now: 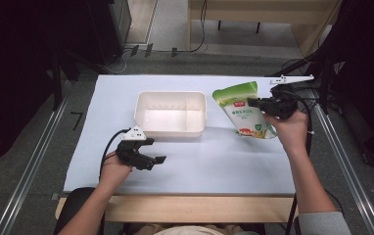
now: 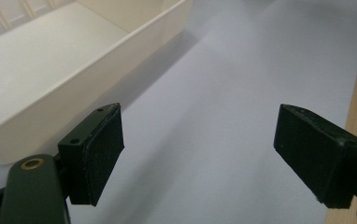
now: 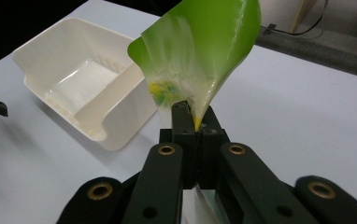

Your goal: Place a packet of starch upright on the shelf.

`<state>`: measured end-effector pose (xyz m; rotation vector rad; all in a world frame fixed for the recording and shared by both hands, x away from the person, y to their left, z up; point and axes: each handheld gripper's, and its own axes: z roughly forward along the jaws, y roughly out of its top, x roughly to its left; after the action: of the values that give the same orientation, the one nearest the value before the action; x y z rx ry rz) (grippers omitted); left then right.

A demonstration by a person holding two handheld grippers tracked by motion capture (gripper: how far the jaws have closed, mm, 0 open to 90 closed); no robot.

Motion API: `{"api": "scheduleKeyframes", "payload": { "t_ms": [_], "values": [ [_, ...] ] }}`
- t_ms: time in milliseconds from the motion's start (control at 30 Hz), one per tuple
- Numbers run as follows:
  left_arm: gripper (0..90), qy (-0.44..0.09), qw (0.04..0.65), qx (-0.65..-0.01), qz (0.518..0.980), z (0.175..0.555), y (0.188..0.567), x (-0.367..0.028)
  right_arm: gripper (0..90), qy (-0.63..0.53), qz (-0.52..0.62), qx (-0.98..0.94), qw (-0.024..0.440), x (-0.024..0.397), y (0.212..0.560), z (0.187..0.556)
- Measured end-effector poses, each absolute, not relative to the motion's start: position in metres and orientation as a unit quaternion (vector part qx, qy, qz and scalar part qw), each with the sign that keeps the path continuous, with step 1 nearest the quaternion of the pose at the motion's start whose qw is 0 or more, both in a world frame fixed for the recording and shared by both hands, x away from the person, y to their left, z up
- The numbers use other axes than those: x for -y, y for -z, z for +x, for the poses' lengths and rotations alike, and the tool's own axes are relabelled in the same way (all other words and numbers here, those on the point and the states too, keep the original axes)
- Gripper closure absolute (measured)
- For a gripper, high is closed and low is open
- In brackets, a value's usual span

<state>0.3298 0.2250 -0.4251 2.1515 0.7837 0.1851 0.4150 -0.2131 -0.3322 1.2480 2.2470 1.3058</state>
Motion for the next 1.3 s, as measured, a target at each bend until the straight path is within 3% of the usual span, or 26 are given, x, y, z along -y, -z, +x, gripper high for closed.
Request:
{"api": "scheduleKeyframes", "payload": {
  "t_ms": [267,633,1300],
  "values": [
    [16.7,-0.074,0.412,-0.31,0.854,0.33,0.425,-0.225,90.0,-0.455,0.43,-0.769,0.128,0.215,0.326,0.413],
    [16.7,-0.072,0.413,-0.309,0.854,0.33,0.425,-0.224,90.0,-0.452,0.407,-0.785,0.119,0.187,0.32,0.415],
    [16.7,-0.071,0.419,-0.31,0.851,0.331,0.425,-0.223,90.0,-0.46,0.383,-0.791,0.128,0.159,0.26,0.44]
  ]
}}
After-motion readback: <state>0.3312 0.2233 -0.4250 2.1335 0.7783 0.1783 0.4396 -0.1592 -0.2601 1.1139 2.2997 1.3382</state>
